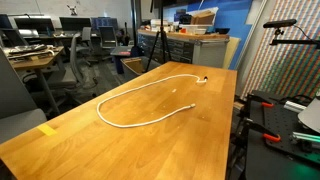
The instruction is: Tie a knot using the white rope on the table
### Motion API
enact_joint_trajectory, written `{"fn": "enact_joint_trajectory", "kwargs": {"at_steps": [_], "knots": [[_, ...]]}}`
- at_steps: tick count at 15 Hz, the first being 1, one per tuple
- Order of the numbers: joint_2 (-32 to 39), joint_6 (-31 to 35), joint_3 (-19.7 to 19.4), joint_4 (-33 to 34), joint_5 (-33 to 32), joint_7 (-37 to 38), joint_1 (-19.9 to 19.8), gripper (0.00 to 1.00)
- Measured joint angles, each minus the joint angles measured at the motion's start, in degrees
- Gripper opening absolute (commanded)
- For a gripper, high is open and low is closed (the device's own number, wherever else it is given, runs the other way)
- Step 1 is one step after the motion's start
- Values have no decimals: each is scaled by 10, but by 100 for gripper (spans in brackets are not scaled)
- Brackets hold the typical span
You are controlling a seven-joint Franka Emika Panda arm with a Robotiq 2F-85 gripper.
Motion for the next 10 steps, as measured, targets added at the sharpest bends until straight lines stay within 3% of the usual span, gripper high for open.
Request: {"fn": "enact_joint_trajectory", "kwargs": {"at_steps": [10], "knots": [[-5, 1, 0, 11, 0, 0, 0, 100]]}}
